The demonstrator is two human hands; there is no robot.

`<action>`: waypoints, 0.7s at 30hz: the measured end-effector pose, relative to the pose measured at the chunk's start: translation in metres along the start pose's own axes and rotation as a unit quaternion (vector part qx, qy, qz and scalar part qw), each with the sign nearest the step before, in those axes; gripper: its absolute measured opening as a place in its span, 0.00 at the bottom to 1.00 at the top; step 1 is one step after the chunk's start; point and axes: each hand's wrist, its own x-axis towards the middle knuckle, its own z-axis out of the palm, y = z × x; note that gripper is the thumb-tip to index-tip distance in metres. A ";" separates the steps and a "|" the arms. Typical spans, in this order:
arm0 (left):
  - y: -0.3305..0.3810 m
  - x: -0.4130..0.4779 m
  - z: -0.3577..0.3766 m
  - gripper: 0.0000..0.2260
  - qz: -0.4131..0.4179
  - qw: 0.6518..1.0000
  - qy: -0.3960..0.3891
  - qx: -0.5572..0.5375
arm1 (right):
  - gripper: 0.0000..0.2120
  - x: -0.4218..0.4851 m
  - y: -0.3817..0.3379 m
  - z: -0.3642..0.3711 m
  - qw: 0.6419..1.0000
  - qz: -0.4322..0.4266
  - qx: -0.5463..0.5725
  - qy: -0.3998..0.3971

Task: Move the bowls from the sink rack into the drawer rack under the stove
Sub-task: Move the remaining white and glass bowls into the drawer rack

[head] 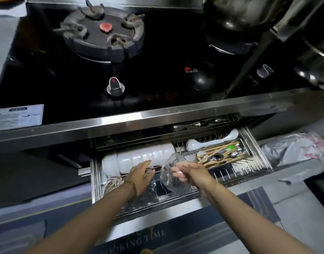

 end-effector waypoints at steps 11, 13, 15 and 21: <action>-0.039 0.023 0.028 0.23 0.036 0.984 -0.019 0.173 | 0.05 0.063 0.027 0.014 0.997 0.081 -0.005 0.007; -0.042 0.023 0.031 0.23 0.039 0.983 -0.018 0.180 | 0.06 0.071 0.031 0.016 0.995 0.094 -0.012 0.002; -0.043 0.023 0.032 0.23 0.048 0.982 -0.017 0.181 | 0.05 0.080 0.035 0.018 0.994 0.107 -0.022 -0.008; -0.048 0.022 0.035 0.22 0.052 0.982 -0.009 0.184 | 0.05 0.096 0.040 0.025 0.991 0.129 0.005 -0.037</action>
